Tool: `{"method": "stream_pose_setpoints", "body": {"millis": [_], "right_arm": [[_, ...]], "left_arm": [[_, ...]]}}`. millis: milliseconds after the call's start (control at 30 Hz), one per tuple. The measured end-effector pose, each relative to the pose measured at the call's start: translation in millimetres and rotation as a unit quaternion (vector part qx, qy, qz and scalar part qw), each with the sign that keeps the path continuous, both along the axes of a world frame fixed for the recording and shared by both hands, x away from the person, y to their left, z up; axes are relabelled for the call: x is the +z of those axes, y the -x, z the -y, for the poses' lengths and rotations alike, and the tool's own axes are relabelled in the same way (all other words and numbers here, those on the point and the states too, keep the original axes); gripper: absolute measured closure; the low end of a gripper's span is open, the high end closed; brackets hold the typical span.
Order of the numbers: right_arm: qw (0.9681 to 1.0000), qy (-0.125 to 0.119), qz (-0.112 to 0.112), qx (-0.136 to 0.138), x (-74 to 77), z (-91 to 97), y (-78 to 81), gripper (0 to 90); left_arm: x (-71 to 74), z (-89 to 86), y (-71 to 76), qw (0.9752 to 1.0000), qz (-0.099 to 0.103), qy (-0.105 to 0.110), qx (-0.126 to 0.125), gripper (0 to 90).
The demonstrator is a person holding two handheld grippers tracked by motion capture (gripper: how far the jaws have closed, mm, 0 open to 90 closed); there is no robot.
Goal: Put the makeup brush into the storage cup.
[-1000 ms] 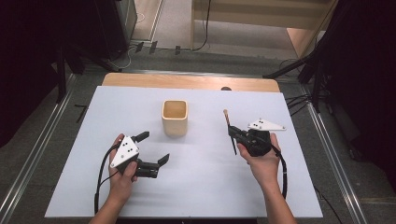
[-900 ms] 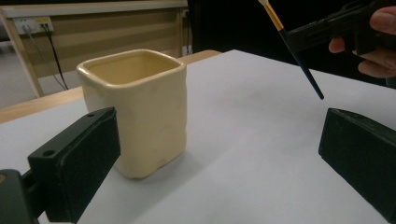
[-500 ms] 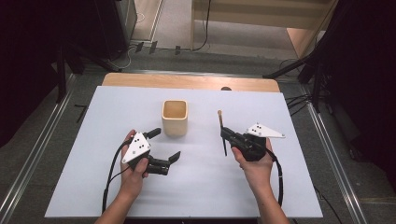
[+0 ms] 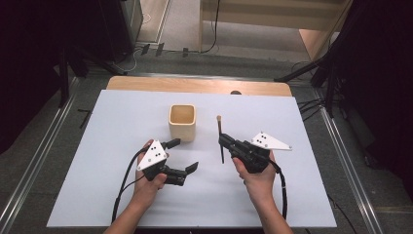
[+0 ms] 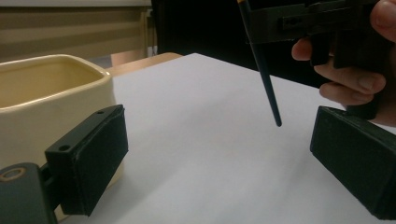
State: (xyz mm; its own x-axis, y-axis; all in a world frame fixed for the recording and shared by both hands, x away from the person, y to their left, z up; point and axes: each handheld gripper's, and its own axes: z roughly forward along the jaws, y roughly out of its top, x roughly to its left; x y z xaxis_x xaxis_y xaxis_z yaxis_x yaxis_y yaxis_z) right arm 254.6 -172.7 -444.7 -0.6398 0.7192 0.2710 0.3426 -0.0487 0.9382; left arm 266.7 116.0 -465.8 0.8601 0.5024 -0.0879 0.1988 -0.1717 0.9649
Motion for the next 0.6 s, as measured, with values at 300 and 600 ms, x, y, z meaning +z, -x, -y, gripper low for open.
{"method": "stream_pose_setpoints", "body": {"millis": [300,600], "right_arm": [[0.9989,-0.023,0.021,0.035,0.4,-17.7,5.5,84.2],[0.9969,-0.042,0.026,0.062,-0.7,-33.5,10.9,84.2]], "left_arm": [[1.3,13.1,4.5,0.9996,-0.027,0.005,-0.007,14.8],[2.2,21.1,10.0,0.9990,-0.040,0.009,-0.018,37.3]]}}
